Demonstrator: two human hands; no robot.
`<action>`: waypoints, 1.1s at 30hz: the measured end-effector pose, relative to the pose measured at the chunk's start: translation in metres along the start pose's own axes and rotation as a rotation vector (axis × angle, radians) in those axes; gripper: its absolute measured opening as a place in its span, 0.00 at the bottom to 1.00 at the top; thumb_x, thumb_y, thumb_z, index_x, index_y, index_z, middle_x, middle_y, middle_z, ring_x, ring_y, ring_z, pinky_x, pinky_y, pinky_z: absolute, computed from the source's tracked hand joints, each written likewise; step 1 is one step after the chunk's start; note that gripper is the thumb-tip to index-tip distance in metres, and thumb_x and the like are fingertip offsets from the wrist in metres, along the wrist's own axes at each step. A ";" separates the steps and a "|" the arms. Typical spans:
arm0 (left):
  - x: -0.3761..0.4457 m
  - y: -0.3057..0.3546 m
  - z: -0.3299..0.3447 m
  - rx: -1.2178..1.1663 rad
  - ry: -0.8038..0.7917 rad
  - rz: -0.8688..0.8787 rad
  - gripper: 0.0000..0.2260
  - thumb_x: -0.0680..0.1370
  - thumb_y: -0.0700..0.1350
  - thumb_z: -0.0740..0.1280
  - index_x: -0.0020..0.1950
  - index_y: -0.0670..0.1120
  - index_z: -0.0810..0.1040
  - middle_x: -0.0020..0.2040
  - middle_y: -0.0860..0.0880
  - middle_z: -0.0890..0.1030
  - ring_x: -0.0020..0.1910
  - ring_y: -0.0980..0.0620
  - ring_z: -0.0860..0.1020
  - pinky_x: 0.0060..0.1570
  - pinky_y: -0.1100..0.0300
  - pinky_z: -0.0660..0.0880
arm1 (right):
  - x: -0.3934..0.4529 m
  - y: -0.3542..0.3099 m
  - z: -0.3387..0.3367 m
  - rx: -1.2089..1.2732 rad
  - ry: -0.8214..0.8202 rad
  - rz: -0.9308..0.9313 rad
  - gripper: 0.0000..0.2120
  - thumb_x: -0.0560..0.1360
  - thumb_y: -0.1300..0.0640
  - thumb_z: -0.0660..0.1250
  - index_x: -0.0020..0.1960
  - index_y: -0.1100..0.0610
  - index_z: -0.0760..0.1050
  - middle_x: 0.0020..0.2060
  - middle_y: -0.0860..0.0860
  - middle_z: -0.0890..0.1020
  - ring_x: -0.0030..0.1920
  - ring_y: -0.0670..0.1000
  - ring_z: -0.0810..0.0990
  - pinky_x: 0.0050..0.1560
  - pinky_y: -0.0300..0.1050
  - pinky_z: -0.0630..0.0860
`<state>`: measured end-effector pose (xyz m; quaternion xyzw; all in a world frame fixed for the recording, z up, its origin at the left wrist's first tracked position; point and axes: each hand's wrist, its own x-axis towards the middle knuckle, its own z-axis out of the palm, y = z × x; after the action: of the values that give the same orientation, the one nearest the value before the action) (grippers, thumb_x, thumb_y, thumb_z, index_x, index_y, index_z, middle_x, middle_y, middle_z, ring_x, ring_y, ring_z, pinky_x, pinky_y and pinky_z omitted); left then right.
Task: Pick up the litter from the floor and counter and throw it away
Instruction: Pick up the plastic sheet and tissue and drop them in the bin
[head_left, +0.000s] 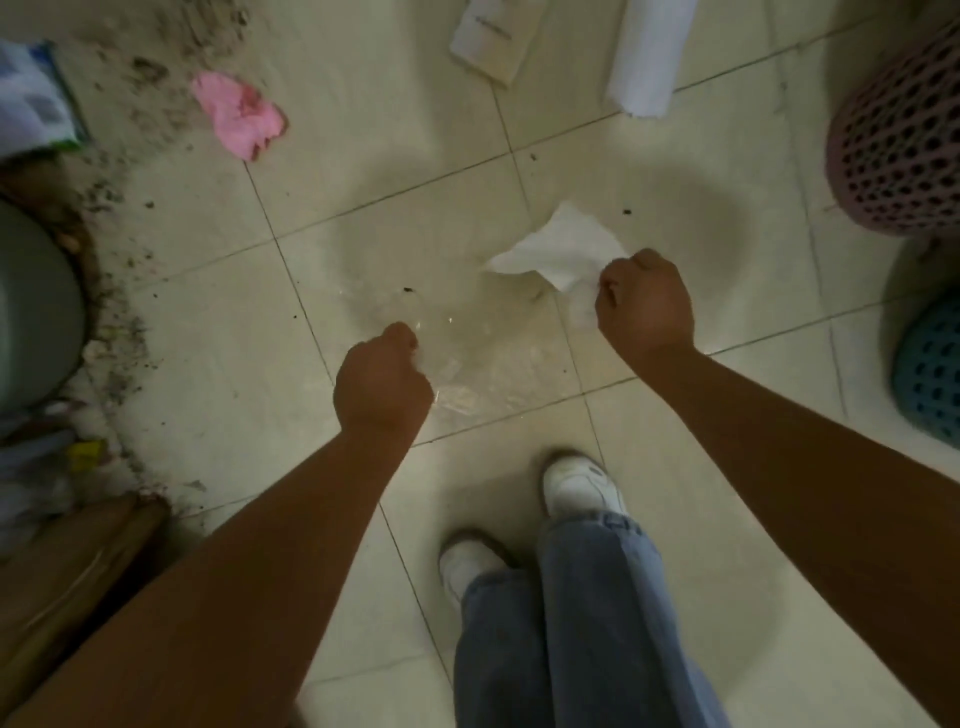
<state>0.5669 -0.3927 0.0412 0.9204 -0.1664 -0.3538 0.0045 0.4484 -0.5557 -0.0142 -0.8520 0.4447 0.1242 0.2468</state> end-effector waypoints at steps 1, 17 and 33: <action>-0.008 0.010 -0.008 -0.001 -0.011 0.028 0.14 0.76 0.32 0.60 0.60 0.40 0.76 0.55 0.40 0.81 0.56 0.42 0.77 0.46 0.59 0.69 | -0.015 0.004 -0.017 0.024 0.001 0.019 0.10 0.76 0.66 0.58 0.49 0.70 0.77 0.49 0.66 0.78 0.51 0.62 0.77 0.44 0.46 0.71; -0.247 0.294 -0.077 -0.053 -0.126 0.549 0.11 0.77 0.34 0.59 0.58 0.36 0.74 0.55 0.38 0.79 0.53 0.42 0.77 0.41 0.60 0.66 | -0.205 0.154 -0.329 0.276 0.259 0.423 0.12 0.76 0.67 0.60 0.57 0.65 0.78 0.53 0.64 0.80 0.54 0.62 0.78 0.49 0.40 0.68; -0.276 0.500 0.128 -0.056 -0.313 0.499 0.10 0.78 0.33 0.59 0.57 0.35 0.74 0.58 0.34 0.78 0.58 0.37 0.76 0.55 0.48 0.73 | -0.187 0.387 -0.294 0.738 0.071 0.869 0.12 0.78 0.66 0.58 0.55 0.65 0.79 0.53 0.65 0.82 0.48 0.60 0.80 0.54 0.51 0.75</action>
<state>0.1404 -0.7654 0.1875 0.7848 -0.3765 -0.4838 0.0909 0.0221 -0.7687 0.1957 -0.4518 0.7762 0.0218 0.4393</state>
